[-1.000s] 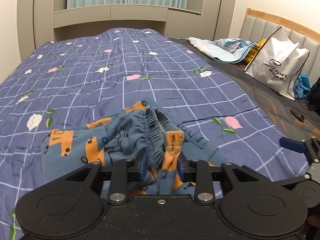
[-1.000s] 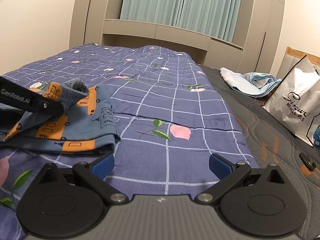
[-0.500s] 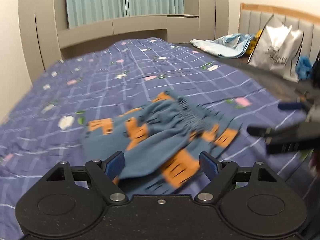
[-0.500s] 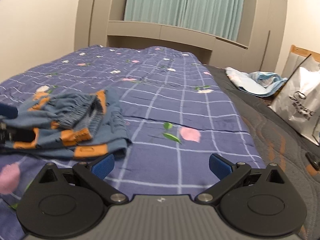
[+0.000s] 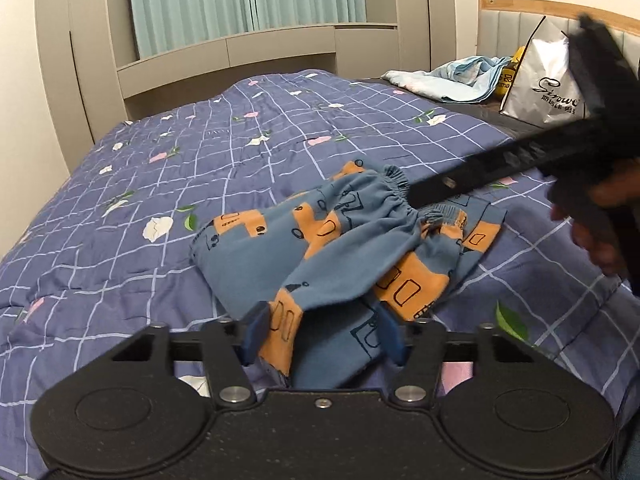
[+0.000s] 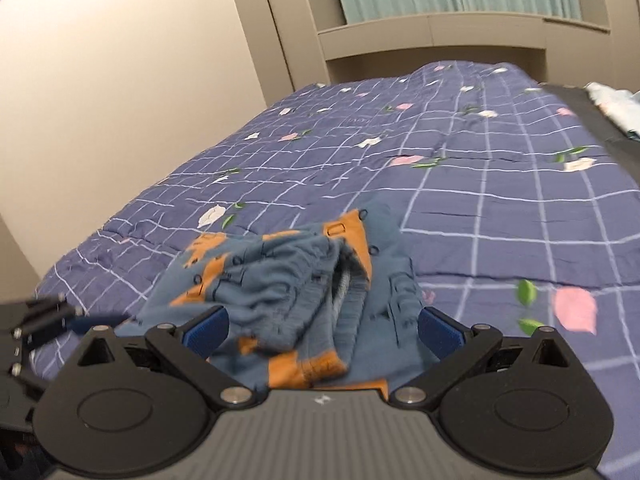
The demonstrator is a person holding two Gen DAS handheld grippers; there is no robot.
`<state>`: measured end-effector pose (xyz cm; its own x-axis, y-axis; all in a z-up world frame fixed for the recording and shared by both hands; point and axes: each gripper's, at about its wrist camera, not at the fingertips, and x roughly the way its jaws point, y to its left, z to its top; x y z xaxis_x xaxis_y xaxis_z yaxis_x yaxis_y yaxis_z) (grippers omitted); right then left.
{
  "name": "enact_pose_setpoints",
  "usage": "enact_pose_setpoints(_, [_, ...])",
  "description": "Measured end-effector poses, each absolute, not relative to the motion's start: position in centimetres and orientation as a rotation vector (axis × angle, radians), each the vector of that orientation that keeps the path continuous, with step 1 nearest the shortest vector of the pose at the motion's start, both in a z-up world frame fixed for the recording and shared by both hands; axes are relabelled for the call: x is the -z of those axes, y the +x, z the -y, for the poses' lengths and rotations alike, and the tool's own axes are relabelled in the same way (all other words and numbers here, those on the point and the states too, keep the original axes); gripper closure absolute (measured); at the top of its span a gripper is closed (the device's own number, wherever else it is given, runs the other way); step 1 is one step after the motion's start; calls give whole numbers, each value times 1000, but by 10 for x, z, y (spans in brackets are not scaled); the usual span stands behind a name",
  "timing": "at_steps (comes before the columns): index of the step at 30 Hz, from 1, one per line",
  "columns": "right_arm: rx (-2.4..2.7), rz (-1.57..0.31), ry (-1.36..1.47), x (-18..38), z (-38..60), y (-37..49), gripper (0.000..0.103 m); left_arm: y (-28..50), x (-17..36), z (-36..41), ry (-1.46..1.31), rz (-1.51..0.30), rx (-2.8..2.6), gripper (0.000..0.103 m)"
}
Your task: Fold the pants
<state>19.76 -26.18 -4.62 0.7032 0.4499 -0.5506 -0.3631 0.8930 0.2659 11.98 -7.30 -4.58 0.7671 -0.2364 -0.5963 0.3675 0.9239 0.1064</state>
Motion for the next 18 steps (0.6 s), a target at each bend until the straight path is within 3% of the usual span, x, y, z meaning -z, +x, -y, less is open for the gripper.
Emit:
enact_pose_setpoints(2, [-465, -664, 173, 46, 264, 211, 5, 120, 47, 72, 227, -614, 316, 63])
enact_pose_setpoints(4, [-468, -685, 218, 49, 267, 224, 14, 121, 47, 71, 220, -617, 288, 83])
enact_pose_setpoints(6, [-460, -701, 257, 51, 271, 235, 21, 122, 47, 69, 222, -619, 260, 93])
enact_pose_setpoints(13, [-474, -732, 266, 62, 269, 248, 43, 113, 46, 73, 274, -587, 274, 101])
enact_pose_setpoints(15, [-490, -726, 263, 61, 267, 248, 58, 109, 46, 77, 301, -573, 273, 101])
enact_pose_setpoints(16, [-487, -723, 258, 60, 266, 247, 61, 107, 45, 79, 313, -565, 272, 102])
enact_pose_setpoints(18, [-481, -710, 243, 57, 265, 244, 78, 103, 42, 82, 329, -557, 276, 102])
